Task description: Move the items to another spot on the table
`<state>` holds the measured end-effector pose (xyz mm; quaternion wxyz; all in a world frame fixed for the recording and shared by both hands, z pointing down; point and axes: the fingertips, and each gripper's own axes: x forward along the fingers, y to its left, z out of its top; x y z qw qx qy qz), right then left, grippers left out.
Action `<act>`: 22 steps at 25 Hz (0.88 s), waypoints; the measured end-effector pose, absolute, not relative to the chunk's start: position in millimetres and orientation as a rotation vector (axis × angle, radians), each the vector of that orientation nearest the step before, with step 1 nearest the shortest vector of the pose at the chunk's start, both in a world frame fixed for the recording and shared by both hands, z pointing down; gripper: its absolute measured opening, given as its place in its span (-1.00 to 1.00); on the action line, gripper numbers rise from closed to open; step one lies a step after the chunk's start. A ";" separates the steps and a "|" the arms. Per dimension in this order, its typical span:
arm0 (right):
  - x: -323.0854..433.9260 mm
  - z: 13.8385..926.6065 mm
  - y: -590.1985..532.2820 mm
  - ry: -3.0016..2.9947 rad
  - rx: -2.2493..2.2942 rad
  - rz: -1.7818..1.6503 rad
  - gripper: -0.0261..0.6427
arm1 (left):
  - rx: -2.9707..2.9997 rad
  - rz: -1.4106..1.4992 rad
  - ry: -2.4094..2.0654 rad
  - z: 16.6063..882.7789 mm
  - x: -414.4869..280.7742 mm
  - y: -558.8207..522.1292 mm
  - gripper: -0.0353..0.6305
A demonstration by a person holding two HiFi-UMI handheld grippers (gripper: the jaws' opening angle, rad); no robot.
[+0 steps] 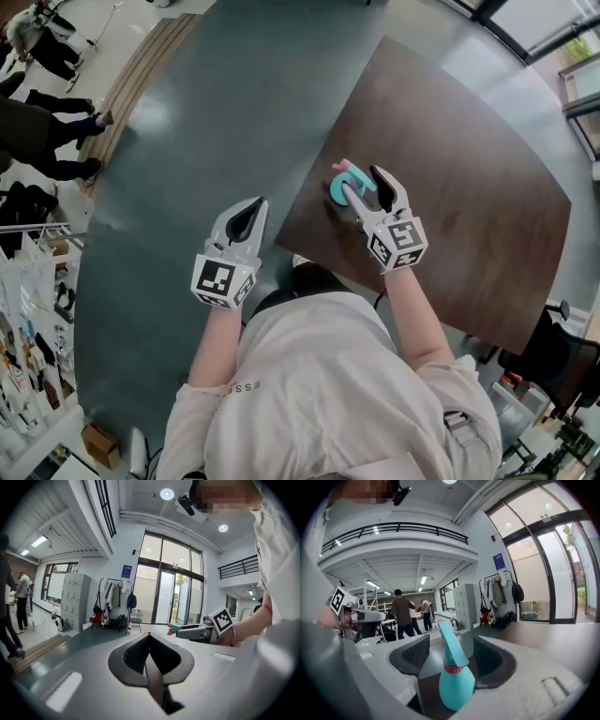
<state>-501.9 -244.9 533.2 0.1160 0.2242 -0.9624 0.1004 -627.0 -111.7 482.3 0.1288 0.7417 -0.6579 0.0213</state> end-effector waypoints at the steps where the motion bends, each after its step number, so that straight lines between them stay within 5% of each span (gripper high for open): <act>1: -498.4 525.7 -243.7 -2.832 0.671 0.281 -0.11 | 2.163 0.053 -1.906 481.0 -625.5 -112.0 -0.87; 5: -475.5 502.8 -235.2 -2.827 0.795 0.220 -0.21 | 2.208 0.016 -1.880 470.5 -617.6 -106.1 -0.87; 8: -447.8 484.7 -225.2 -2.792 0.930 0.196 -0.93 | 2.250 -0.009 -1.861 457.3 -608.0 -94.8 -0.87; 22: -326.6 448.7 -102.4 -2.725 1.198 0.189 -0.94 | 2.416 -0.082 -1.674 443.7 -519.1 -4.4 -0.87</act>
